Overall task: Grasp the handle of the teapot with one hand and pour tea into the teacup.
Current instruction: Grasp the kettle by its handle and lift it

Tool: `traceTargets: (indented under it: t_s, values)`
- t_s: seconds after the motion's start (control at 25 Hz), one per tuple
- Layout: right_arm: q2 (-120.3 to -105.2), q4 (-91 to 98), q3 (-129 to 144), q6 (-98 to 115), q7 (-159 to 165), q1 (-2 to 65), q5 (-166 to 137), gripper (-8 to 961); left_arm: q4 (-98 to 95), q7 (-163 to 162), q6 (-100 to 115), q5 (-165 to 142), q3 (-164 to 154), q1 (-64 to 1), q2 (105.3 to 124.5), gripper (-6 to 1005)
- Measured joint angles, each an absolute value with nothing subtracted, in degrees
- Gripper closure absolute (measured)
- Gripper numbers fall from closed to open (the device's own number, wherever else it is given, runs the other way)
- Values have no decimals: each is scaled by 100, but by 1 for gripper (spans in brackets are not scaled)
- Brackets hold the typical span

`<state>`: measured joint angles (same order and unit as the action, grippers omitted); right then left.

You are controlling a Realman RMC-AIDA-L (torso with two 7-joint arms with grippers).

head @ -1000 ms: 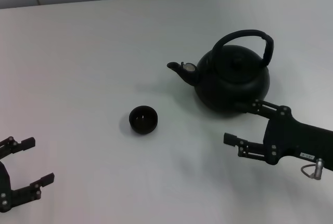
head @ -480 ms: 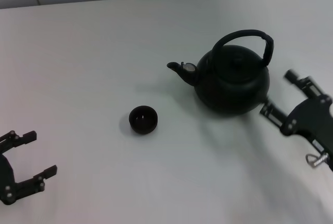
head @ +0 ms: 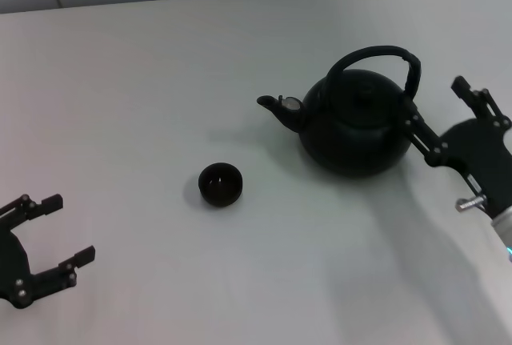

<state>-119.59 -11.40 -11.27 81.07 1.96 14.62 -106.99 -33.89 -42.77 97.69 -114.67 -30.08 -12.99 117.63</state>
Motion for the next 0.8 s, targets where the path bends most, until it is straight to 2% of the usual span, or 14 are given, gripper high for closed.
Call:
traceTargets:
  t_s: [0.24,0.8]
  values:
    - [-11951,-1108,-1215,7859,198,1727,-10699,171,-3392,-4283,9797,-11355,-3004,-1306,11780,188]
    - [-11952,-1120,-1430,7622,198,1859,-10703,175,-3366,-4289,9842,-11183,-3006,-1274,11794,188]
